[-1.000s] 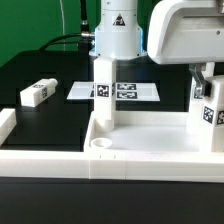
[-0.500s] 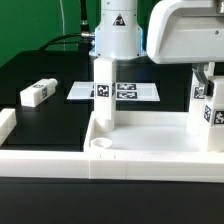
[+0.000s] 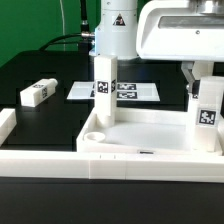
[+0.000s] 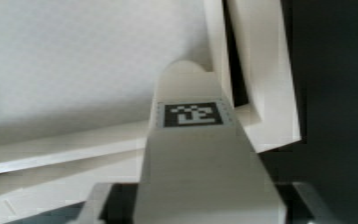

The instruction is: Assemble desk

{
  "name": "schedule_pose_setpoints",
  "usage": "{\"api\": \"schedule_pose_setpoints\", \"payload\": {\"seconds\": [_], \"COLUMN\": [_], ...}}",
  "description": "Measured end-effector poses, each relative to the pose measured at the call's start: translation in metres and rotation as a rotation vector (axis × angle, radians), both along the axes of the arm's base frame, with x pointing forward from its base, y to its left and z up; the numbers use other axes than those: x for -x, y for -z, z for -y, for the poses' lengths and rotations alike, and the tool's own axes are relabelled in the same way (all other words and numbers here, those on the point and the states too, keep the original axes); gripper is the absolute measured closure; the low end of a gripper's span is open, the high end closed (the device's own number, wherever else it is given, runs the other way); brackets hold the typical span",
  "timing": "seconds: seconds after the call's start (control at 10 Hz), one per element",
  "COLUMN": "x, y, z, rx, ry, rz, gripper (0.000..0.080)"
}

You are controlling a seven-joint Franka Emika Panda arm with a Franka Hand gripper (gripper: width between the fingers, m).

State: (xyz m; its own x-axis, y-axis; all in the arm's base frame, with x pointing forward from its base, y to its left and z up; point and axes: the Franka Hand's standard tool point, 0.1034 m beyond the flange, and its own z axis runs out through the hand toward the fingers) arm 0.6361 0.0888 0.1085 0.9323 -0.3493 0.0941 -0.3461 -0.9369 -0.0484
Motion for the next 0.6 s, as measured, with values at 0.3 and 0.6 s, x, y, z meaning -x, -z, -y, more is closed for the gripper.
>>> {"api": "schedule_pose_setpoints", "payload": {"seconds": [0.3,0.6], "x": [0.002,0.002], "y": [-0.001,0.0], "z": [0.013,0.015], "rx": [0.019,0.019], "ry": [0.195,0.197], "rz": [-0.009,-0.01], "gripper": [0.0505,0.0301]}}
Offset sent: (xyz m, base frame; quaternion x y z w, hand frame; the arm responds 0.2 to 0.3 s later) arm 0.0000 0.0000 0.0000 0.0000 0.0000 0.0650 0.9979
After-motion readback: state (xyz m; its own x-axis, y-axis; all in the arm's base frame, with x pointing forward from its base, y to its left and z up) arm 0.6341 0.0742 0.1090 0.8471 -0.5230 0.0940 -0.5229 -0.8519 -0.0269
